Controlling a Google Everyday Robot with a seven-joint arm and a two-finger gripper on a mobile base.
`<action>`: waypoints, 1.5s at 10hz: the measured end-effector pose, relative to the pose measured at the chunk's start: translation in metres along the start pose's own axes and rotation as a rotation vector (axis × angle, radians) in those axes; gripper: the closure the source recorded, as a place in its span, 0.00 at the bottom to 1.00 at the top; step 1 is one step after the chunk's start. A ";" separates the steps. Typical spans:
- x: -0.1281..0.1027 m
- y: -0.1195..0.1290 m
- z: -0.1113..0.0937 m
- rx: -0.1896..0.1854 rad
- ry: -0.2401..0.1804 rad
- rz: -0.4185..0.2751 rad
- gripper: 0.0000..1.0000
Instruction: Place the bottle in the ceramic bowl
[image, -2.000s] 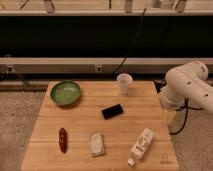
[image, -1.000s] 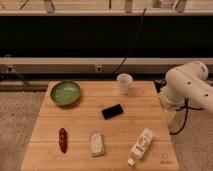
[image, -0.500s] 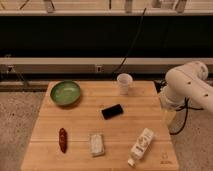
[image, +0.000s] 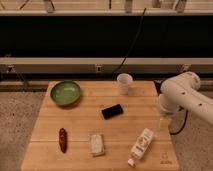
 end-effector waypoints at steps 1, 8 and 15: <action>-0.001 0.003 0.001 0.000 -0.003 -0.003 0.20; -0.029 0.025 0.036 -0.008 -0.008 -0.103 0.20; -0.041 0.043 0.068 -0.026 -0.013 -0.220 0.20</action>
